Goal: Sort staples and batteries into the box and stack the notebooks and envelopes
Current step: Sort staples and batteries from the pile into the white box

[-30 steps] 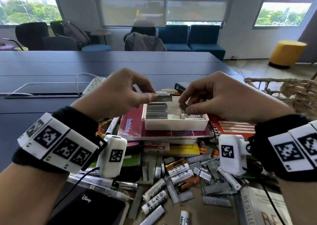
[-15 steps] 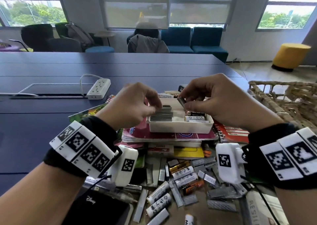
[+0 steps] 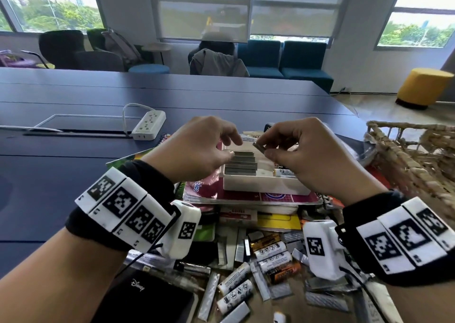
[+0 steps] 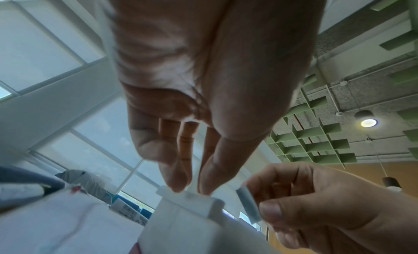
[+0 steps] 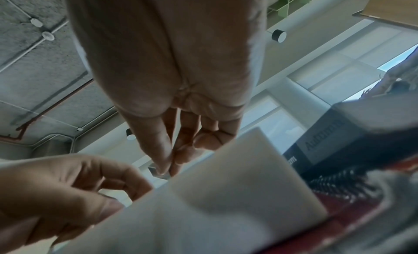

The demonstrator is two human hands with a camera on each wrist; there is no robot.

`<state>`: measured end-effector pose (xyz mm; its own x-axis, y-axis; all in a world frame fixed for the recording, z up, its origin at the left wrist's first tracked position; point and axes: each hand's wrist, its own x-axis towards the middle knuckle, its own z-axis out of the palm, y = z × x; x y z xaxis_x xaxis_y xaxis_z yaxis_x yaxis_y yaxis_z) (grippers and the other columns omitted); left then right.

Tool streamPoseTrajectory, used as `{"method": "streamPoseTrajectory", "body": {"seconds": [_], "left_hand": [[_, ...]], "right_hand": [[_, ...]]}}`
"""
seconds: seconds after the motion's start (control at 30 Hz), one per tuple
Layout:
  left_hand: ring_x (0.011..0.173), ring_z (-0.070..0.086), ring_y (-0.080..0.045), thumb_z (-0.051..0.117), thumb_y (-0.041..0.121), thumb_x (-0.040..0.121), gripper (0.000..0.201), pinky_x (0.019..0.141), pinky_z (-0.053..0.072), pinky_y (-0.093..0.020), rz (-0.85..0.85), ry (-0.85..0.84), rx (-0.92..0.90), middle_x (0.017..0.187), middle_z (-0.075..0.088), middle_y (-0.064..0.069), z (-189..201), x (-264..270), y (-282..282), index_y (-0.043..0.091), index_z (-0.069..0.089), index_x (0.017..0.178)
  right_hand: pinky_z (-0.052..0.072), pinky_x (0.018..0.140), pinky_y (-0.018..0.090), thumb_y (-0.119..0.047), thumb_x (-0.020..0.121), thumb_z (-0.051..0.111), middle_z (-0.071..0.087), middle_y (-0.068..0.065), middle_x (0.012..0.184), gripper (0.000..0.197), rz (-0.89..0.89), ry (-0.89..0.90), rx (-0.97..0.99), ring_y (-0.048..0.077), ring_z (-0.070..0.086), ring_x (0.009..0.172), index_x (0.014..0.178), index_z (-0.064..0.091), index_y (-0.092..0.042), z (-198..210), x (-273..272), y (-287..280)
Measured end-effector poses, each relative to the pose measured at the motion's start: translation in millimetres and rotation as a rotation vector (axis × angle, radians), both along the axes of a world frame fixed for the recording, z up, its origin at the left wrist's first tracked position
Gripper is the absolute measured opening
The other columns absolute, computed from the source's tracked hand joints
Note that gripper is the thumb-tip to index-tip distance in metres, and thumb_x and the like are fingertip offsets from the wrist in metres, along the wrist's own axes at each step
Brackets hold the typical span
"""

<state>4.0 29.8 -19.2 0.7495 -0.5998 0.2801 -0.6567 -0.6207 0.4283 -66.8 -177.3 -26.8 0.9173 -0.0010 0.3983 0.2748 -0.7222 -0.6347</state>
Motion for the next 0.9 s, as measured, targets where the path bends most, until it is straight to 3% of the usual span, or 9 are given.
{"method": "streamPoseTrajectory", "body": {"seconds": [0.07,0.2,0.37,0.53,0.67,0.8,0.9], "left_hand": [[0.076,0.056,0.004,0.073,0.021,0.092,0.021,0.069,0.039,-0.011,0.005,-0.010,0.019,0.096,0.062,0.014,0.8,0.5,1.3,0.031,0.075,0.111],[0.086,0.059,-0.002,0.072,0.023,0.092,0.022,0.080,0.048,-0.022,-0.013,0.027,0.054,0.101,0.062,0.012,3.2,1.4,1.9,0.029,0.076,0.113],[0.079,0.049,0.007,0.069,0.029,0.095,0.022,0.067,0.029,-0.007,-0.036,0.033,0.133,0.089,0.050,0.022,3.9,-0.9,-0.3,0.029,0.074,0.116],[0.079,0.048,0.008,0.068,0.029,0.095,0.022,0.066,0.027,-0.007,-0.047,0.027,0.147,0.089,0.049,0.023,3.5,-0.9,-1.7,0.029,0.075,0.117],[0.079,0.049,0.006,0.069,0.030,0.095,0.019,0.065,0.029,-0.010,-0.050,0.022,0.132,0.088,0.050,0.026,4.9,-2.4,-2.4,0.030,0.075,0.113],[0.081,0.054,0.009,0.071,0.031,0.093,0.012,0.067,0.034,-0.009,-0.097,0.033,0.092,0.086,0.055,0.029,9.6,-8.7,-3.6,0.034,0.075,0.104],[0.081,0.062,0.006,0.072,0.029,0.092,0.008,0.064,0.042,-0.004,-0.178,0.074,0.058,0.086,0.068,0.018,15.2,-16.9,-5.6,0.029,0.076,0.099]], "right_hand": [[0.052,0.070,0.018,-0.010,0.086,0.078,0.074,-0.013,0.079,0.019,-0.011,0.009,-0.037,0.003,0.065,0.072,0.093,0.081,-0.028,-2.5,1.0,2.9],[0.054,0.071,0.021,-0.015,0.086,0.080,0.072,-0.012,0.073,0.015,-0.064,-0.005,-0.114,0.004,0.065,0.072,0.090,0.079,-0.029,-4.5,2.8,2.5],[0.052,0.066,0.015,-0.012,0.081,0.082,0.071,-0.010,0.067,0.014,-0.136,-0.047,-0.122,0.003,0.066,0.067,0.083,0.079,-0.025,-5.4,3.2,1.1],[0.052,0.066,0.013,-0.014,0.078,0.085,0.071,-0.007,0.063,0.010,-0.140,-0.018,-0.121,0.002,0.066,0.064,0.079,0.079,-0.022,-5.2,2.6,3.7],[0.056,0.075,0.022,-0.011,0.078,0.083,0.070,-0.008,0.061,0.014,-0.165,-0.008,-0.117,0.002,0.067,0.064,0.080,0.078,-0.023,-1.2,-0.7,-1.3],[0.055,0.071,0.022,-0.013,0.078,0.083,0.071,-0.008,0.064,0.013,-0.143,0.005,-0.114,0.001,0.066,0.064,0.080,0.078,-0.025,7.4,-5.1,-6.0],[0.060,0.072,0.035,-0.021,0.083,0.081,0.072,-0.007,0.066,0.006,-0.058,0.120,-0.173,0.006,0.067,0.063,0.081,0.077,-0.026,18.5,-14.8,-4.9]]}}
